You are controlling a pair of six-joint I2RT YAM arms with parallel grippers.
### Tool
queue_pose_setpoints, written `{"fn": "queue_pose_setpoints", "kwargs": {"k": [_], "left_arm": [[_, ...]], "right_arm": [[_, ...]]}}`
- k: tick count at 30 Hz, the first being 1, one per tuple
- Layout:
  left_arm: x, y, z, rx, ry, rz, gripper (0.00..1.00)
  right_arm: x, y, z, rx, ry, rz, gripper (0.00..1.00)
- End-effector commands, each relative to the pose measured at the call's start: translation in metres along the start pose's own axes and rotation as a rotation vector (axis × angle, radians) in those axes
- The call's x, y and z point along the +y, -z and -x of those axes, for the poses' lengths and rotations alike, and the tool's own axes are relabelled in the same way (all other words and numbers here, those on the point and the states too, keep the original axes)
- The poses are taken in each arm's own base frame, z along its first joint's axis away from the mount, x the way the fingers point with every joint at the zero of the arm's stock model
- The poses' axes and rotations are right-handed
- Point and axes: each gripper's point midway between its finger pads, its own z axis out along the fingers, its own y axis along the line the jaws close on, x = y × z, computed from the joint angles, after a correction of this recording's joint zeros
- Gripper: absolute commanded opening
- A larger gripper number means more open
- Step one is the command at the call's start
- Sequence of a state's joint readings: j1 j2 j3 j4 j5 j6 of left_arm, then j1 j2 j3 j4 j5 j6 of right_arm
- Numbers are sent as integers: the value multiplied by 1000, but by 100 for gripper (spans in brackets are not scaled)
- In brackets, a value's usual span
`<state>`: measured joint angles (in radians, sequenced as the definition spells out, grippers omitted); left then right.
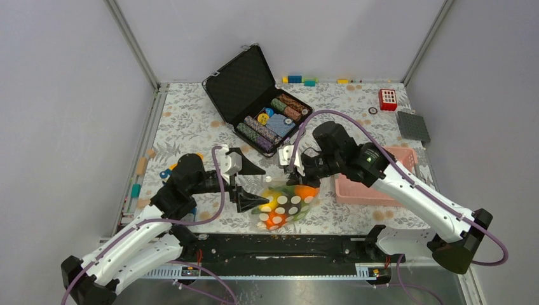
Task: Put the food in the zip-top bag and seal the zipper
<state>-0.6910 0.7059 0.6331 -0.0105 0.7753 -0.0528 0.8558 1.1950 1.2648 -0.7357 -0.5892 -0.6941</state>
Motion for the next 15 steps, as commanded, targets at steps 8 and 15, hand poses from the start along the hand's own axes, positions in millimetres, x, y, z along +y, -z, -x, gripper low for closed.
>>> {"fn": "queue_pose_setpoints", "kwargs": {"k": [8, 15], "left_arm": [[13, -18, 31, -105, 18, -2, 78], [16, -20, 19, -78, 30, 3, 53]], "right_arm": [[-7, -2, 16, -123, -95, -91, 0], [-22, 4, 22, -184, -131, -208, 0]]}}
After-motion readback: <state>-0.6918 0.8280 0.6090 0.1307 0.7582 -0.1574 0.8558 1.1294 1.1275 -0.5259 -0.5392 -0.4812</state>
